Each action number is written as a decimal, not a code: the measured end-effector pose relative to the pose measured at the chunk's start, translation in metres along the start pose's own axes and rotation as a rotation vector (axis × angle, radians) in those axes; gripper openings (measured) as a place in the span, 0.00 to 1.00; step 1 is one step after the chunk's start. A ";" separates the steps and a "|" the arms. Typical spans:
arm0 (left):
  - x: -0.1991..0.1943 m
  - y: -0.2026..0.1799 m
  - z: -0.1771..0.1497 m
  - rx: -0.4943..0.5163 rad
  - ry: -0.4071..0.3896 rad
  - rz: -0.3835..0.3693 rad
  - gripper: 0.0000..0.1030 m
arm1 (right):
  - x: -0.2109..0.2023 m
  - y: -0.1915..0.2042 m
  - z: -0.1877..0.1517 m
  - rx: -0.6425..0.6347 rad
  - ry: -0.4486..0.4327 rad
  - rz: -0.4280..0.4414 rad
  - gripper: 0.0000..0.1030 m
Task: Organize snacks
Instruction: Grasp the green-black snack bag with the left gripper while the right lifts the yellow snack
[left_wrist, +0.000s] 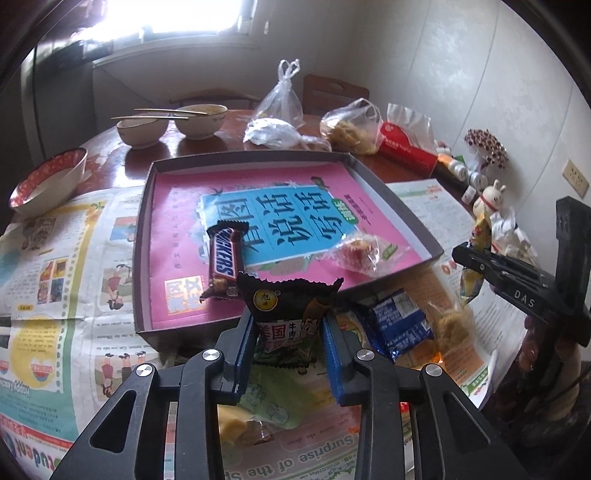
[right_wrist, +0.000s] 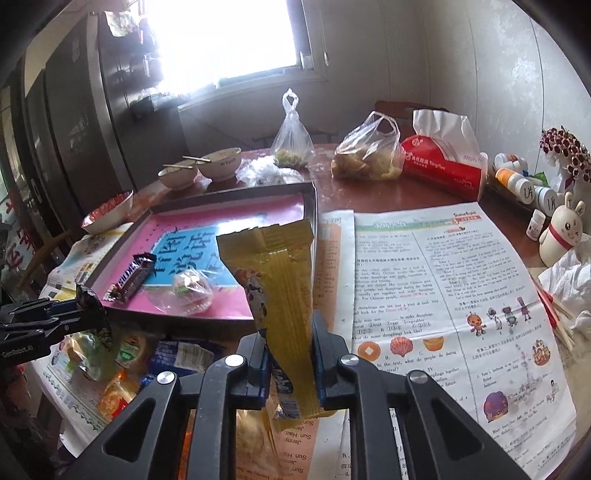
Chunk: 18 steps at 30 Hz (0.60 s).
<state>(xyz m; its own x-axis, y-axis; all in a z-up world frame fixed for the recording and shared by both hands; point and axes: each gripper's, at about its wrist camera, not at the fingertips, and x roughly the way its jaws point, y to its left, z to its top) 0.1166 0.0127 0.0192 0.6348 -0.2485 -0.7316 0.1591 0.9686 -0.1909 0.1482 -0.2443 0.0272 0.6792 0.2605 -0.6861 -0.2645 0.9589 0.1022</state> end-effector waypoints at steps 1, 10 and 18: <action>-0.001 0.001 0.000 -0.003 -0.002 0.000 0.33 | -0.001 0.000 0.001 0.001 -0.005 0.002 0.18; -0.009 0.004 0.006 -0.030 -0.033 -0.004 0.33 | -0.009 0.011 0.016 -0.006 -0.051 0.026 0.18; -0.015 0.007 0.010 -0.048 -0.058 -0.001 0.33 | -0.012 0.020 0.025 -0.012 -0.081 0.043 0.18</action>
<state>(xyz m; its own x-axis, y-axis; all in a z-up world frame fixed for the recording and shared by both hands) 0.1159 0.0236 0.0356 0.6774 -0.2474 -0.6928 0.1243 0.9667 -0.2237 0.1524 -0.2257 0.0557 0.7201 0.3100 -0.6208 -0.3025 0.9454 0.1212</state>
